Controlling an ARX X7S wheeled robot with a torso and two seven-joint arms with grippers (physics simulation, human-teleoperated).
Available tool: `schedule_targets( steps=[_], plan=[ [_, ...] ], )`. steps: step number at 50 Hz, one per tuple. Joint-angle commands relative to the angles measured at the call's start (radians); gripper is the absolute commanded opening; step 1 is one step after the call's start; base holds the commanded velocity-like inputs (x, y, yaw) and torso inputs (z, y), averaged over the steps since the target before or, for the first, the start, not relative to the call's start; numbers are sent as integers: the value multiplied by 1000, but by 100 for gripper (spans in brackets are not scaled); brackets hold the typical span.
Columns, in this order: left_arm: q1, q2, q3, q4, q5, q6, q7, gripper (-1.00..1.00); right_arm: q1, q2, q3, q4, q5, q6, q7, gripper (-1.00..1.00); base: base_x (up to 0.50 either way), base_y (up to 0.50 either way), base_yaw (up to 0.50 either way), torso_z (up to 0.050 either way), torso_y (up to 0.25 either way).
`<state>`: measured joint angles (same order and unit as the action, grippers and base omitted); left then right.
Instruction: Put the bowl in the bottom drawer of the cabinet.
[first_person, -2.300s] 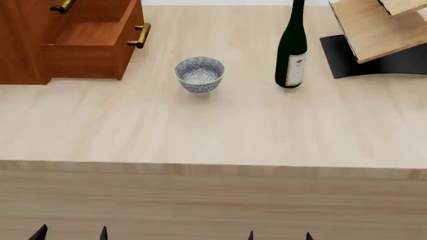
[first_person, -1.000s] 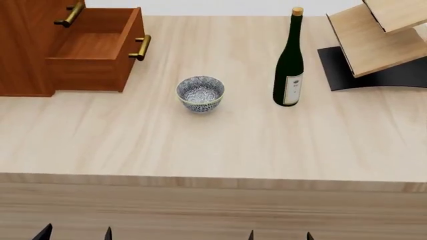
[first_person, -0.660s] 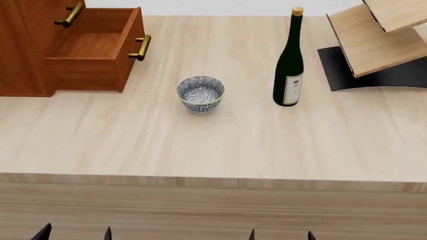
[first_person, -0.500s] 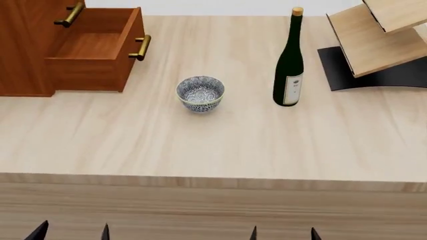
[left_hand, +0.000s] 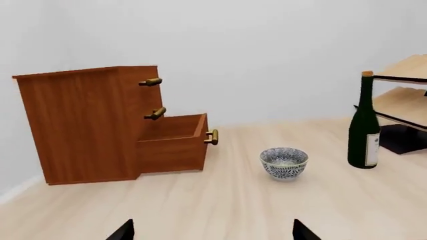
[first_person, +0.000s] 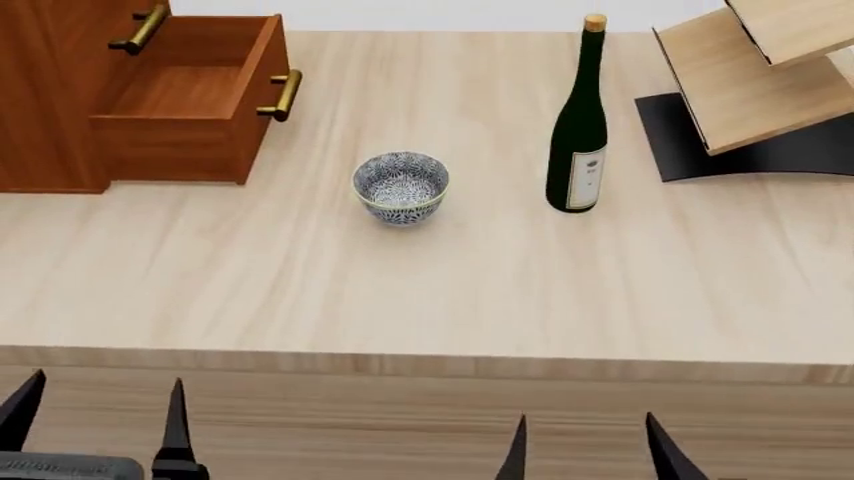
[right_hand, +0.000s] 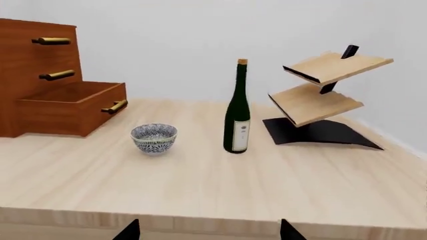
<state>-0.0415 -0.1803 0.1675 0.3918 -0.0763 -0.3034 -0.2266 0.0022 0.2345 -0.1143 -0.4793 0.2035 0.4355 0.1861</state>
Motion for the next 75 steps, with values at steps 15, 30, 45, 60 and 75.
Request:
schedule_targets(
  steps=[15,30,45,60,75],
  plan=[
    [-66,-30,-8,288,-30,-218,-33,100,92,82,46,-291,65,303,41,100,0,0,0,0,0],
    [-141,-41,-13,394,-46,-331,-47,100,177,114,88,-362,103,424,53,100,0,0,0,0,0],
    [-210,-50,-46,493,-86,-449,-52,100,257,149,131,-428,134,532,68,100,0,0,0,0,0],
    [-271,-57,-90,563,-105,-557,-82,100,307,160,189,-466,154,592,94,100,0,0,0,0,0],
    [-272,-82,-103,606,-120,-596,-84,100,369,195,193,-496,167,648,108,100,0,0,0,0,0]
  ],
)
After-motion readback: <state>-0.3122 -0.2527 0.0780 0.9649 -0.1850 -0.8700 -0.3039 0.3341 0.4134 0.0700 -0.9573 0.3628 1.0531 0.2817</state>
